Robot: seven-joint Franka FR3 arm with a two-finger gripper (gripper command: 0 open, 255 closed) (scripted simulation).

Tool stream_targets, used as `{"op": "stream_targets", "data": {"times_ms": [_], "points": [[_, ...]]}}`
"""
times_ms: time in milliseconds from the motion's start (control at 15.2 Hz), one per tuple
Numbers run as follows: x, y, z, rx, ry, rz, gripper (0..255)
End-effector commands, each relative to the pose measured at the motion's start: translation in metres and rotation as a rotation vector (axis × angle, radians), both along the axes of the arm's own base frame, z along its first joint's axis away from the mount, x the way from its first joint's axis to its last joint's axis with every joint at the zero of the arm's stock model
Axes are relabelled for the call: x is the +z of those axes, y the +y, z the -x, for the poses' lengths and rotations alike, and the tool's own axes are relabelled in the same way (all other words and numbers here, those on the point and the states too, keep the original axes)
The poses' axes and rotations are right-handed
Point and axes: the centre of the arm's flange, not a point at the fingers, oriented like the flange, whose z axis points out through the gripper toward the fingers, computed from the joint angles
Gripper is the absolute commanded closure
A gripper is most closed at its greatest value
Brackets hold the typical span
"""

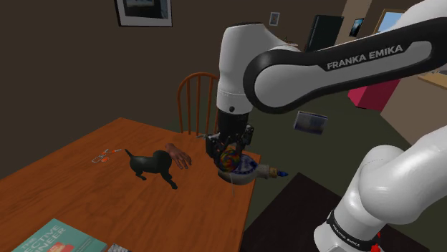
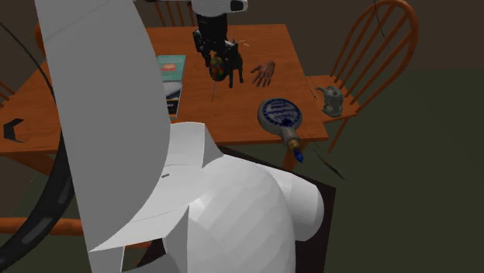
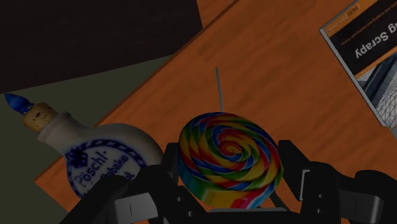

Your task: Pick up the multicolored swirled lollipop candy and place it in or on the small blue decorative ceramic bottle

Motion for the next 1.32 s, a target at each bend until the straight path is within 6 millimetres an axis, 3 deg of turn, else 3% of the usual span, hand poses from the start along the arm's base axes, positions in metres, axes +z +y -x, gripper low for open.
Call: {"op": "stream_targets", "data": {"times_ms": [0,594,1254], "points": [[0.010,0.000,0.000,0.000,0.000,0.000,255],[0.056,0.000,0.000,0.000,0.000,0.000,255],[0.082,-0.122,-0.044,0.000,0.000,0.000,255]]}}
